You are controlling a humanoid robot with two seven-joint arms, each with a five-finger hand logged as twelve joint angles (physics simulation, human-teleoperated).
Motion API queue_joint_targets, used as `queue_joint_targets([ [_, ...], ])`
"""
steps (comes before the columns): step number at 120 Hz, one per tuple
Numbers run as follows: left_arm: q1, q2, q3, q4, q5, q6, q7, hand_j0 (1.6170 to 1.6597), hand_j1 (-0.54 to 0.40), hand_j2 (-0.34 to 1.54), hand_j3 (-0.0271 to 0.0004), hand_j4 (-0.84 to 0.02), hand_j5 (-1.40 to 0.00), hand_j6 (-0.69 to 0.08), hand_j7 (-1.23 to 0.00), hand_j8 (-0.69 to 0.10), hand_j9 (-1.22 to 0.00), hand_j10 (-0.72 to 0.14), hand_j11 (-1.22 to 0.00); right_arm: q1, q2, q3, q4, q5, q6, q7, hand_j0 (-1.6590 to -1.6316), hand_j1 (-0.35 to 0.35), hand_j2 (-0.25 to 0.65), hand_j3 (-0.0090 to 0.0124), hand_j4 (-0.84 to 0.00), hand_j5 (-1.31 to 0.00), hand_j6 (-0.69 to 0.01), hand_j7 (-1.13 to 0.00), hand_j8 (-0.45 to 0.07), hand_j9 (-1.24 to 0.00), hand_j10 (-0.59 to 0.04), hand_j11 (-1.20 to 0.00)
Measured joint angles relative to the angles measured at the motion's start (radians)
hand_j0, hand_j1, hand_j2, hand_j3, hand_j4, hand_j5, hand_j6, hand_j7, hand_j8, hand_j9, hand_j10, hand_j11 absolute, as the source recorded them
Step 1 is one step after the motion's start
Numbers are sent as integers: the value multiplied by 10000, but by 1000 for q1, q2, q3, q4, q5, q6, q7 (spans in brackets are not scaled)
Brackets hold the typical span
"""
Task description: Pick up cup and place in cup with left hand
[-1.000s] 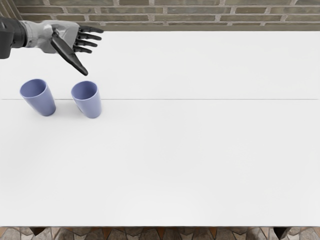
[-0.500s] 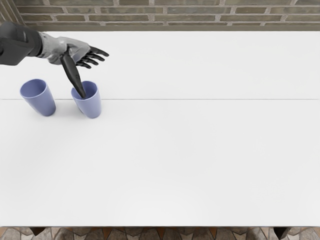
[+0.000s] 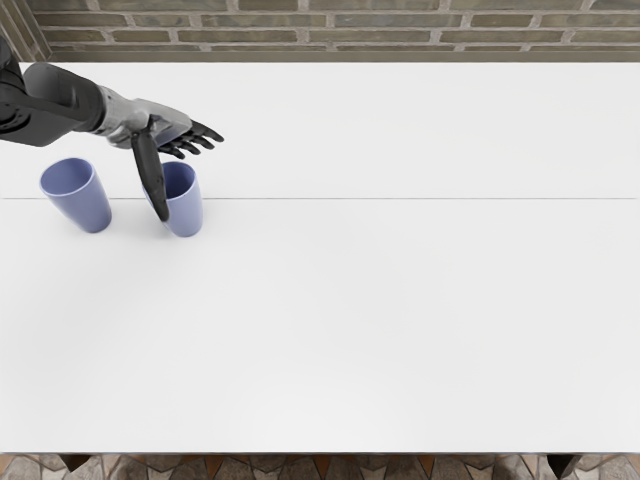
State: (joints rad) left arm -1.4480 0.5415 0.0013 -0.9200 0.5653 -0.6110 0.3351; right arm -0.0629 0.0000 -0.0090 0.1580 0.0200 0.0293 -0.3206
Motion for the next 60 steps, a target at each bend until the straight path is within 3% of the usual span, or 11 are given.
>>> queue_joint_targets([
  [60, -34, -26, 60, 4, 1, 58, -1, 16581, 3252, 43, 0, -227, -267, -233, -266, -230, -264, -221, -264, 0, 0, 0, 0, 0, 0, 0, -16581, -3491, 0, 0, -2, 0, -3, 0, -2, 0, -1, 0],
])
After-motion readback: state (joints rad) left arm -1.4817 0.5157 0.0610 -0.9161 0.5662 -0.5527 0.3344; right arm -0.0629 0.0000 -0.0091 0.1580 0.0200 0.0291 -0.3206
